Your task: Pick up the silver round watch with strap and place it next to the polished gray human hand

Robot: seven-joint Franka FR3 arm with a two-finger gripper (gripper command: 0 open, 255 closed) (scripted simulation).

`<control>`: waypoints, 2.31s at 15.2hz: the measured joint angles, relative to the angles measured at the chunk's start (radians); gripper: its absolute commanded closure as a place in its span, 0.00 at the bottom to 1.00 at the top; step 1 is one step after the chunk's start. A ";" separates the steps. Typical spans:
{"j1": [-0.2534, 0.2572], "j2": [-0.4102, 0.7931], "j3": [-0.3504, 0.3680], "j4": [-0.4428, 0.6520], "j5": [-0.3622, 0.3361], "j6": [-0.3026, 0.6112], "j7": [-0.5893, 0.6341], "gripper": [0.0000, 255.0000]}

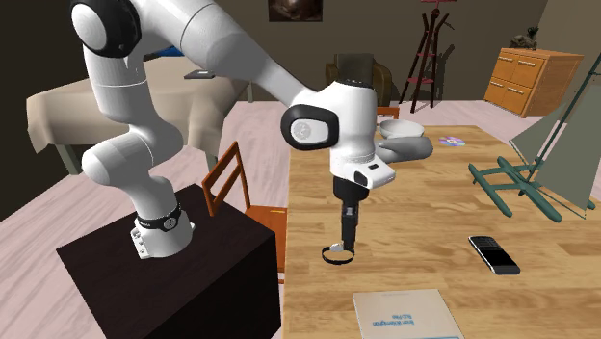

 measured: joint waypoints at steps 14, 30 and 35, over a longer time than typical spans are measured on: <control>0.001 0.042 -0.004 -0.014 -0.018 0.055 0.012 1.00; -0.001 -0.008 0.001 0.023 0.005 -0.028 -0.007 1.00; -0.004 -0.041 0.001 0.052 0.020 -0.089 -0.025 1.00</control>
